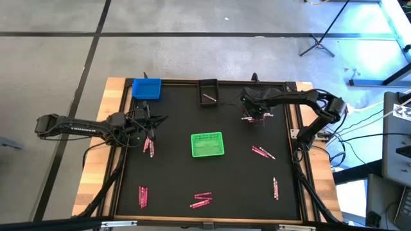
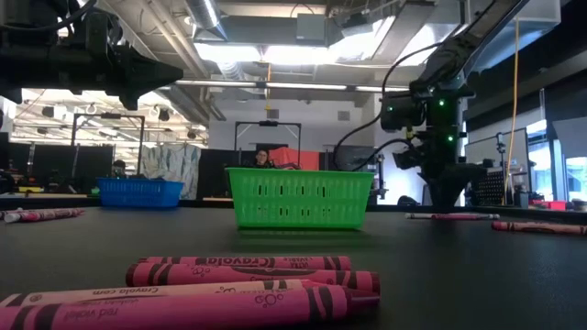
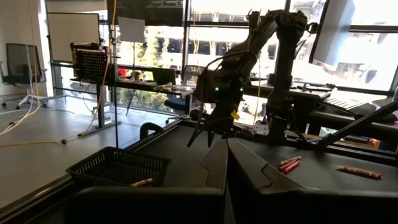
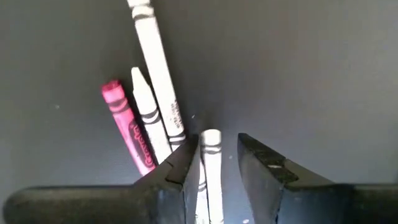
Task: Sort crayons
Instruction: Put the white crayon into the black bin
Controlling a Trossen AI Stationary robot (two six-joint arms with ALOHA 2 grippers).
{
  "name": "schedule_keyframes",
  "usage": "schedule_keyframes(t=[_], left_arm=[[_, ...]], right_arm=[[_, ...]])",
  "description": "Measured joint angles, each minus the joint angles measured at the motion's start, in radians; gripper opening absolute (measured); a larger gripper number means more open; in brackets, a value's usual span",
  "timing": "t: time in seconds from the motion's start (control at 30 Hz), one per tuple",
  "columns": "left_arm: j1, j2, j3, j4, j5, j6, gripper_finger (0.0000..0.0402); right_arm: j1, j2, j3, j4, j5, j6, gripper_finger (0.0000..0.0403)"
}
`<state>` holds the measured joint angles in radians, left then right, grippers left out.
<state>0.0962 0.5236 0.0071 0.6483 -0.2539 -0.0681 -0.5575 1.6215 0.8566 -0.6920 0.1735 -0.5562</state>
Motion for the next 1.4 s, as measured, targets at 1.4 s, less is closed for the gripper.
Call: schedule_keyframes(t=[1.4], left_arm=[[0.0, 0.0, 0.0, 0.0, 0.0, 0.0, 0.0]], right_arm=[[-0.215, -0.001, -0.01, 0.122, -0.019, -0.049, 0.0002]])
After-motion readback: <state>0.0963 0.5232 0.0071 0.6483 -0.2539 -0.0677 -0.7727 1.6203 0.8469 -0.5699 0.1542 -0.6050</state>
